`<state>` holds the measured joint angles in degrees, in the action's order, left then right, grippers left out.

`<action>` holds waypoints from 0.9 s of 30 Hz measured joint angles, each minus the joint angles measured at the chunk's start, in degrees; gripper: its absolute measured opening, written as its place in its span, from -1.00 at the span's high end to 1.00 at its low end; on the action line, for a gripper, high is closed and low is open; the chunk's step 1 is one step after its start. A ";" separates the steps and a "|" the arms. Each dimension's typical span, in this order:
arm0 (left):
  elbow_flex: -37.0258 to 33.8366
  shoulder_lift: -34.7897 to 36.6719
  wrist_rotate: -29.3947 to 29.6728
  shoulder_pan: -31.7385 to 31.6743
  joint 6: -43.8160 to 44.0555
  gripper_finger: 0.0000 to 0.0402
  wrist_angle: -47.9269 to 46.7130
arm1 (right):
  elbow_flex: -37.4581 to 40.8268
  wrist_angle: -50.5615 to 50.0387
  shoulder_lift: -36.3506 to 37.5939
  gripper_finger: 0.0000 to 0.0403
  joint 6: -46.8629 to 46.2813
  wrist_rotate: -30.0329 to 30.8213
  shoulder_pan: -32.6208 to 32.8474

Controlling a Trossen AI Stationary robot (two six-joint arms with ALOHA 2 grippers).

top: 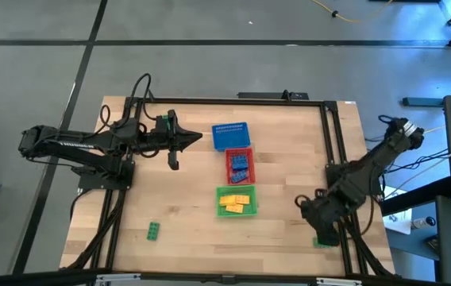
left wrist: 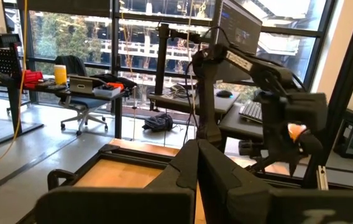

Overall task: Sort & place blocks by color
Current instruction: Put the right green game piece into the blue basket

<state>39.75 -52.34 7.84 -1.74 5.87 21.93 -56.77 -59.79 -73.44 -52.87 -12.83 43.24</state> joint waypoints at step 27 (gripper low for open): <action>0.00 0.00 0.52 0.02 -0.42 1.00 0.00 | 14.08 23.63 -12.98 -0.52 -11.36 -0.65 13.99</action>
<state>39.75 -52.34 8.35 -1.72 5.45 21.93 -42.70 -36.16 -86.43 -64.23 -13.47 57.23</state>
